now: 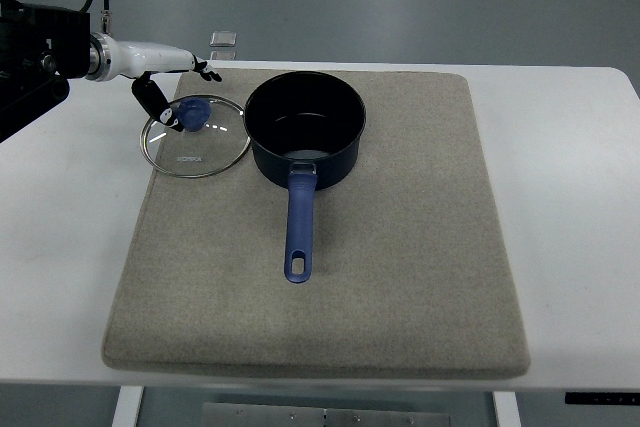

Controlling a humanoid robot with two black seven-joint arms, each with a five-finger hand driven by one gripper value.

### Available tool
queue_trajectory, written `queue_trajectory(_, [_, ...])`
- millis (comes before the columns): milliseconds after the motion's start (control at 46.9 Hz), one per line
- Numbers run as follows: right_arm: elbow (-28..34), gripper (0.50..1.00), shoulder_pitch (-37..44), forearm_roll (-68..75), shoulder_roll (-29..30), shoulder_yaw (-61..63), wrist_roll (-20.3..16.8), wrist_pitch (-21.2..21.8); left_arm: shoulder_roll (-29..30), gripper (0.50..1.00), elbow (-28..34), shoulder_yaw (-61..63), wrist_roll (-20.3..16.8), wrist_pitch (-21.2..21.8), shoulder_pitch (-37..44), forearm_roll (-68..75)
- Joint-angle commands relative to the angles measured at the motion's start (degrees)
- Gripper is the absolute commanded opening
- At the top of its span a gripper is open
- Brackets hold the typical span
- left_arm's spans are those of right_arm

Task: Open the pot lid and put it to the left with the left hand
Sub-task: 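Open the left hand and withdraw it from the lid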

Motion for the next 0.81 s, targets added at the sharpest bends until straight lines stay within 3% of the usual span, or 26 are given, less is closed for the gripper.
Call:
queue_trajectory(0, [0.0, 0.917, 0.01, 0.0, 0.0, 0.0, 0.04, 0.05, 0.0, 0.99, 0.0, -0.05, 0.0, 0.01, 0.01, -0.99])
queue_trajectory(234, [0.0, 0.917, 0.01, 0.0, 0.0, 0.0, -0.05, 0.05, 0.71, 0.99, 0.09, -0.58, 0.0, 0.18, 0.1, -13.36])
queue_trajectory(789, [0.0, 0.917, 0.01, 0.0, 0.0, 0.0, 0.04, 0.05, 1.85, 0.99, 3.51, -1.72, 0.0, 2.64, 3.97, -62.85])
